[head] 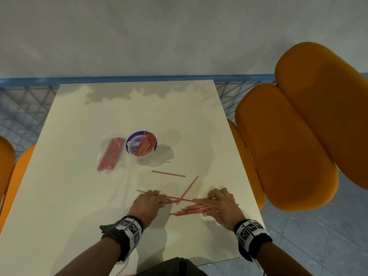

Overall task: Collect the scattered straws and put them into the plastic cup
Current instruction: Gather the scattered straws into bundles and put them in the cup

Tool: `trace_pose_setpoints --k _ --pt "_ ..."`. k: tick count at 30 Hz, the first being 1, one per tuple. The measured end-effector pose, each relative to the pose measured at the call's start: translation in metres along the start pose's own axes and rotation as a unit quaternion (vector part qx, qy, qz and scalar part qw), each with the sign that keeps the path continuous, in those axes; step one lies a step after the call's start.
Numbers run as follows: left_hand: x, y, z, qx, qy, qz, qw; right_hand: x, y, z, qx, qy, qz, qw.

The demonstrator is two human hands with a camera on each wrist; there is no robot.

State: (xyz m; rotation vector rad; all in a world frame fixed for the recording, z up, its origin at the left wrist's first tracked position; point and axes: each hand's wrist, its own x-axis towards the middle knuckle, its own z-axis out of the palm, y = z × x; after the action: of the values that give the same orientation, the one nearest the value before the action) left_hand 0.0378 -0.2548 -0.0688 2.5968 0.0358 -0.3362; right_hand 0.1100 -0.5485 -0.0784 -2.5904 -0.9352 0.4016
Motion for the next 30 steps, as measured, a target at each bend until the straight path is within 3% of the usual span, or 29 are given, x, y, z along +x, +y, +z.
trace_pose_setpoints --k 5,11,22,24,27,30 --pt "0.003 -0.011 -0.008 -0.022 0.02 -0.02 0.999 -0.005 0.006 0.0 0.009 0.02 0.001 1.0" --pt "0.02 -0.014 -0.015 -0.097 -0.013 -0.068 0.993 0.002 -0.005 0.006 0.001 0.009 -0.017 1.0" --pt "0.036 0.022 -0.008 -0.086 -0.05 -0.011 0.995 0.046 -0.061 0.021 -0.02 -0.033 -0.082 0.996" --pt "0.034 0.023 -0.014 -0.09 -0.062 -0.003 0.994 0.048 -0.07 0.023 -0.016 -0.017 -0.075 0.997" --pt "0.02 0.008 -0.024 -0.097 -0.006 -0.03 0.995 0.049 -0.072 0.015 -0.015 -0.014 -0.035 0.999" --pt "-0.001 -0.009 -0.03 0.006 -0.003 -0.069 0.998 0.051 -0.058 -0.001 -0.058 -0.08 0.008 0.995"
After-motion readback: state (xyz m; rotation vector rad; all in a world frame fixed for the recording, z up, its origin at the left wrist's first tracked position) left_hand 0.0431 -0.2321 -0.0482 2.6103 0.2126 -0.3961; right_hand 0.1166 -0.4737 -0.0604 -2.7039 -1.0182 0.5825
